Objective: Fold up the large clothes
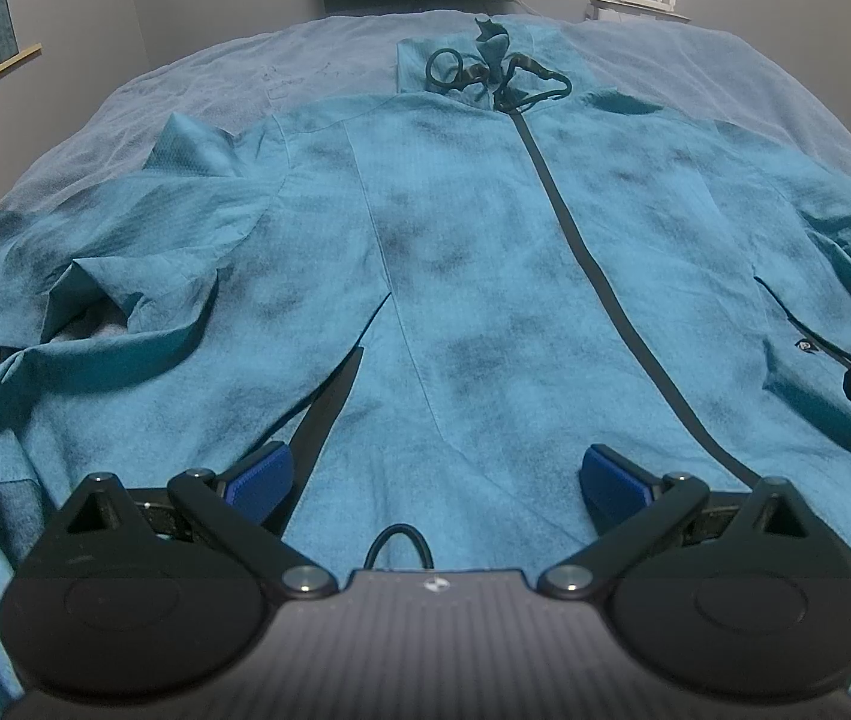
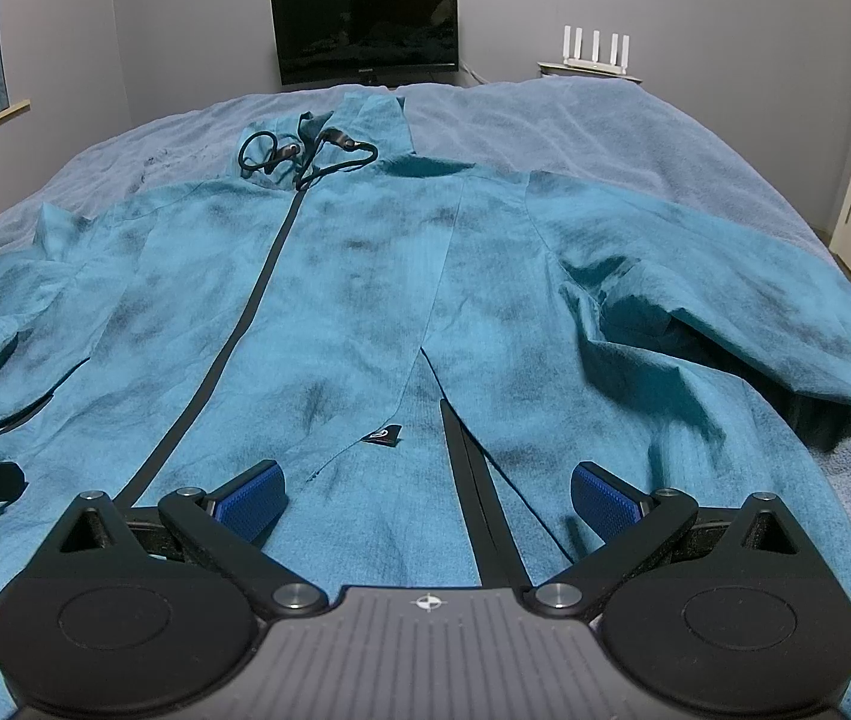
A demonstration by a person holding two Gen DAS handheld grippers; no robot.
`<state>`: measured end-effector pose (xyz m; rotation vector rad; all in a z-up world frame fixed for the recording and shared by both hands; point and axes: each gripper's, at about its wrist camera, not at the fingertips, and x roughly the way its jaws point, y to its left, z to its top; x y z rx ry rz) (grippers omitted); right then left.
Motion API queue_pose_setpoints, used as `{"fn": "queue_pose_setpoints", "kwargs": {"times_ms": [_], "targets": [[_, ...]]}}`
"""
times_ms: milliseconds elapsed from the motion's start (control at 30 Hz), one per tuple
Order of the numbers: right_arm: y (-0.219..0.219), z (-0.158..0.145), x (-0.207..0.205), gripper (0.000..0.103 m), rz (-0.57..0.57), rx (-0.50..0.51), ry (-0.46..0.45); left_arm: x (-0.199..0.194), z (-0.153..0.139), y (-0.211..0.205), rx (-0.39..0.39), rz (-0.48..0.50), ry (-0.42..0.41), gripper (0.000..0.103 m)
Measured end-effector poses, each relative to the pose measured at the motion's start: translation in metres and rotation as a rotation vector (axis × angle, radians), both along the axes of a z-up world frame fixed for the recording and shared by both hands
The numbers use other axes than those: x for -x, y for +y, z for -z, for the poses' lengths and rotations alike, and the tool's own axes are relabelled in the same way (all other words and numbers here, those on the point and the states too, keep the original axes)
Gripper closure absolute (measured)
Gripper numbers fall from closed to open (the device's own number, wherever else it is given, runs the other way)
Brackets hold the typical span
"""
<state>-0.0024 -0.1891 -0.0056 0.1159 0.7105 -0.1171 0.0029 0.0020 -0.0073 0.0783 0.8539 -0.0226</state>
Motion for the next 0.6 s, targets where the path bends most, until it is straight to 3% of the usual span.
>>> {"fn": "queue_pose_setpoints", "kwargs": {"times_ms": [600], "targets": [[-0.0028,-0.0012,0.0019,0.0,0.015,-0.01,-0.025,0.0001,-0.0019,0.0017,0.012,-0.002,0.0,0.0]]}}
